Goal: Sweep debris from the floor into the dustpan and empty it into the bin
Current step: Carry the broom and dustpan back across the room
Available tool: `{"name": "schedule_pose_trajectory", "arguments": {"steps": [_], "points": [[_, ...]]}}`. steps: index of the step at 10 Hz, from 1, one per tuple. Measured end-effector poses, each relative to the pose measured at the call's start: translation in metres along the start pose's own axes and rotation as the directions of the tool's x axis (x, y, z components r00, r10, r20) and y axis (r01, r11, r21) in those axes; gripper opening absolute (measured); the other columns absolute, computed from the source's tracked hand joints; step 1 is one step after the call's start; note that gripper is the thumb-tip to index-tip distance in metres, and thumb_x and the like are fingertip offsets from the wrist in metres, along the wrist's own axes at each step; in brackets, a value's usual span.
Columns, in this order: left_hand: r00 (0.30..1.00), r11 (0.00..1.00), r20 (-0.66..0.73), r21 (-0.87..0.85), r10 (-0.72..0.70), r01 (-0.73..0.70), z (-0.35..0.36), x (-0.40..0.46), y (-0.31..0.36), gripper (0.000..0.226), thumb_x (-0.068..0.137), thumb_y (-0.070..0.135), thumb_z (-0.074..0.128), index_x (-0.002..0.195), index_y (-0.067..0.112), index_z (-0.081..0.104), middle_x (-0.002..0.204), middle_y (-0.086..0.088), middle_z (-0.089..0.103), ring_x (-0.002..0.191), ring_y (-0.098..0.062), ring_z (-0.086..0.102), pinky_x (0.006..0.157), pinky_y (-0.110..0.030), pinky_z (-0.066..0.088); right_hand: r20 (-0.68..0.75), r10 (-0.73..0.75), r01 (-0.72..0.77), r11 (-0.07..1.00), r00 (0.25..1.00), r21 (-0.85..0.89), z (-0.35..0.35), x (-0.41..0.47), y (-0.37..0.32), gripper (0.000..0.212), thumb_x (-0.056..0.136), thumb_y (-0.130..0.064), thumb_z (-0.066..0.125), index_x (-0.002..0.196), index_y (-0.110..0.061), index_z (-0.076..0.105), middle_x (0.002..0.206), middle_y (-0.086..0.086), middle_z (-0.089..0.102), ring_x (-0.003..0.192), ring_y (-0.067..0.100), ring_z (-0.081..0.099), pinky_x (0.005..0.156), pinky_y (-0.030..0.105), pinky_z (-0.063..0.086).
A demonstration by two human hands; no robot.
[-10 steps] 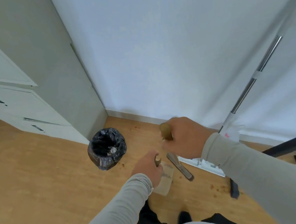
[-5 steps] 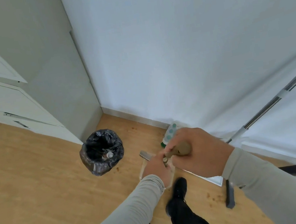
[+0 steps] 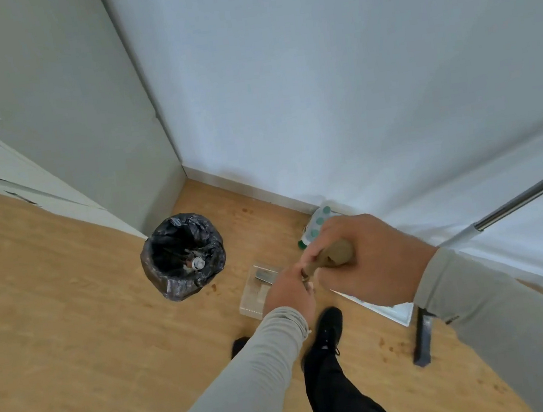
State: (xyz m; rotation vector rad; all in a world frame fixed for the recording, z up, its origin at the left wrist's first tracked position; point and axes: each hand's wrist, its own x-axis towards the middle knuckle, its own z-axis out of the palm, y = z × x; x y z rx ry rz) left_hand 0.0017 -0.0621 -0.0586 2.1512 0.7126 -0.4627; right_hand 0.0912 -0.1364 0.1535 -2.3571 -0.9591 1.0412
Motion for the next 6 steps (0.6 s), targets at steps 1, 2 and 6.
{"name": "schedule_pose_trajectory", "arguments": {"steps": [1, 2, 6], "points": [[0.999, 0.997, -0.03, -0.076, -0.024, 0.021, -0.003, -0.007, 0.0, 0.015, 0.092, 0.023, 0.045, 0.089, 0.035, 0.055, 0.08, 0.008, 0.06, 0.068, -0.015, 0.06, 0.059, -0.032, 0.048, 0.014, -0.015, 0.014, 0.998, 1.0, 0.054, -0.004, 0.0, 0.006, 0.022, 0.071, -0.032, 0.062, 0.088, -0.04, 0.074, 0.09, -0.023, 0.066, 0.082, -0.002, 0.063, 0.069, 0.018, 0.049], [0.997, 0.994, -0.045, -0.091, -0.056, 0.052, -0.001, -0.019, -0.003, 0.008, 0.095, 0.028, 0.051, 0.091, 0.035, 0.051, 0.089, 0.011, 0.057, 0.075, -0.015, 0.062, 0.069, -0.037, 0.055, 0.019, -0.026, 0.024, 0.998, 0.999, 0.065, -0.004, -0.007, 0.007, 0.02, 0.074, -0.034, 0.063, 0.091, -0.039, 0.073, 0.09, -0.022, 0.067, 0.082, -0.001, 0.063, 0.069, 0.015, 0.046], [0.988, 0.989, 0.152, -0.142, -0.011, 0.033, -0.032, -0.044, -0.015, 0.043, 0.093, 0.028, 0.059, 0.133, 0.034, 0.044, 0.115, 0.006, 0.062, 0.104, -0.02, 0.064, 0.097, -0.04, 0.052, 0.11, 0.065, -0.064, 0.998, 0.992, -0.018, 0.004, -0.018, 0.015, 0.06, 0.085, -0.038, 0.069, 0.141, -0.044, 0.047, 0.118, -0.026, 0.055, 0.09, -0.013, 0.055, 0.074, 0.002, 0.04]]}}
